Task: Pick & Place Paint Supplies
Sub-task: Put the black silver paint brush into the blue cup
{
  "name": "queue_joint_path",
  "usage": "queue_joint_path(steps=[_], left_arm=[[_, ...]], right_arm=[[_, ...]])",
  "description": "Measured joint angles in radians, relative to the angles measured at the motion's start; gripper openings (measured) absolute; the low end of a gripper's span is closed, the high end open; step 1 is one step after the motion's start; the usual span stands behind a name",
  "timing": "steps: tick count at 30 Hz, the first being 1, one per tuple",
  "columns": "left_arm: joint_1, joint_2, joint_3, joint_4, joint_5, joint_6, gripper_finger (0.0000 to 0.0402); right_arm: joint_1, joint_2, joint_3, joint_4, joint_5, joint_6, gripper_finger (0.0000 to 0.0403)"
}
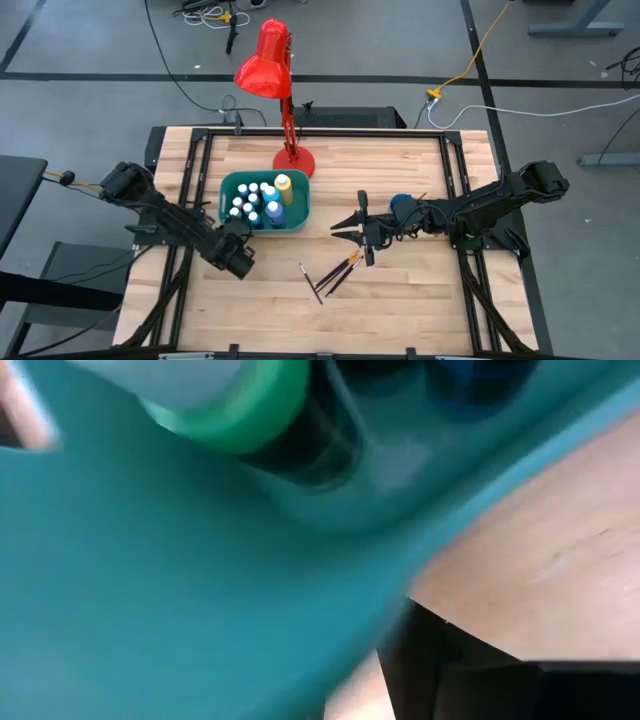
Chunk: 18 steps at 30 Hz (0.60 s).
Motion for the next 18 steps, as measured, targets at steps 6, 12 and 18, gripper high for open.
queue_joint_path(steps=[6, 12, 18], left_arm=[[0.002, 0.0, -0.066, 0.022, -0.06, -0.045, 0.0082], [0.024, 0.0, -0.071, 0.006, -0.142, -0.013, 0.0082], [0.056, -0.002, -0.135, 0.068, -0.18, -0.05, 0.0082]], right_arm=[[0.0, 0.0, 0.0, -0.001, 0.0, 0.005, 0.0078], [-0.001, 0.0, 0.0, -0.001, 0.0, 0.002, 0.0078], [-0.002, 0.0, 0.0, -0.003, 0.0, 0.002, 0.0078]])
